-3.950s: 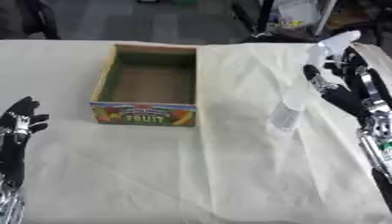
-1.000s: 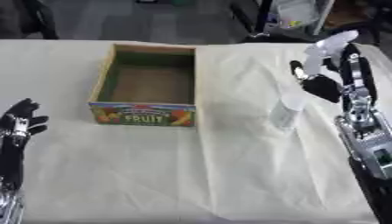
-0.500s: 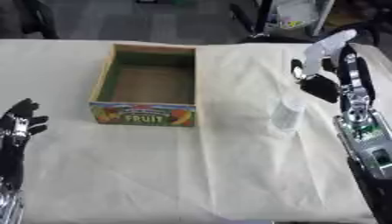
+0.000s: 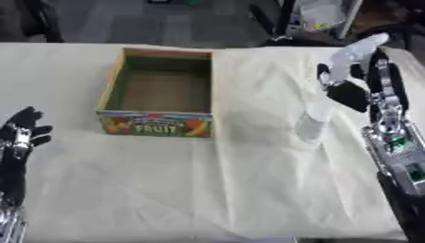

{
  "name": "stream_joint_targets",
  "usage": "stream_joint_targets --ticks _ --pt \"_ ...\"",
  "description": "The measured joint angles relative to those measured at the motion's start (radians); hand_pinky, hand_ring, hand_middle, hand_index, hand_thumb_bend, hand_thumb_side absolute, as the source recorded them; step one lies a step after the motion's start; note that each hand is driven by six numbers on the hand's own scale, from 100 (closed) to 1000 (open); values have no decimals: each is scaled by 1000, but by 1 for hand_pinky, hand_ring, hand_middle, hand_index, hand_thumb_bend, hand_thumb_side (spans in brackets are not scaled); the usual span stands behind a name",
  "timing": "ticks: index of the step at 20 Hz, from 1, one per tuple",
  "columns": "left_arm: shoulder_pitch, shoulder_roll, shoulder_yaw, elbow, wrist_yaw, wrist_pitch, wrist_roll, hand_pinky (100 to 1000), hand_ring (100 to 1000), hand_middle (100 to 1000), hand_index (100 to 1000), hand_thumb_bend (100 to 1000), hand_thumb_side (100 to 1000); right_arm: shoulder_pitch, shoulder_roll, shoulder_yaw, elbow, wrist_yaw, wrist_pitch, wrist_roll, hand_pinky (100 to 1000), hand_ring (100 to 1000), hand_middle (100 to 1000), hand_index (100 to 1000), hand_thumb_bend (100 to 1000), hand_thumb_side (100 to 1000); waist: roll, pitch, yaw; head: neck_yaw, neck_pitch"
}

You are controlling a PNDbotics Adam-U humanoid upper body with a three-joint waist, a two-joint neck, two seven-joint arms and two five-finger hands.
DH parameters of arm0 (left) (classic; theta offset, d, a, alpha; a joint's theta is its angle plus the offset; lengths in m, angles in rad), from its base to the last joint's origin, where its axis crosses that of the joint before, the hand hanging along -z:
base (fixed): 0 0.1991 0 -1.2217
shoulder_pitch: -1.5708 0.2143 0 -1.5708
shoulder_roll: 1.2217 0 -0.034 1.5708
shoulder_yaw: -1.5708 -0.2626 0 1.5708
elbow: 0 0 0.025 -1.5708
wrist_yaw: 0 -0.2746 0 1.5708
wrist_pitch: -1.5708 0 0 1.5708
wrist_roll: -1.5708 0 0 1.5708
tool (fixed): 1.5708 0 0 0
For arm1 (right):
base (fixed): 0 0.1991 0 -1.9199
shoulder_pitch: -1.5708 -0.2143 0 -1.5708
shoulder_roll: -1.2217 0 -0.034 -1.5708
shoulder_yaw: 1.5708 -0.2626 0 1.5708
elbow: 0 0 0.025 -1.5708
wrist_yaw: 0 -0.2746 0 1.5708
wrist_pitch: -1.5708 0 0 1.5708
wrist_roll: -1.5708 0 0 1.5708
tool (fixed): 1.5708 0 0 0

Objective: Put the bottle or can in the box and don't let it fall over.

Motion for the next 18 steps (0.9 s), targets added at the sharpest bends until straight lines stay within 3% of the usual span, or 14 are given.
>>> stream_joint_targets --ticks 7,18 --pt "0 0 0 0 0 -4 -4 765 738 800 890 397 818 0 -1 0 0 -22 4 -25 684 498 461 709 230 100 2 0 0 -3 0" --pt "0 0 0 0 0 -8 -8 765 738 799 889 394 818 -36 -43 7 -4 -60 2 -35 648 452 379 626 201 100 2 0 1 -8 0"
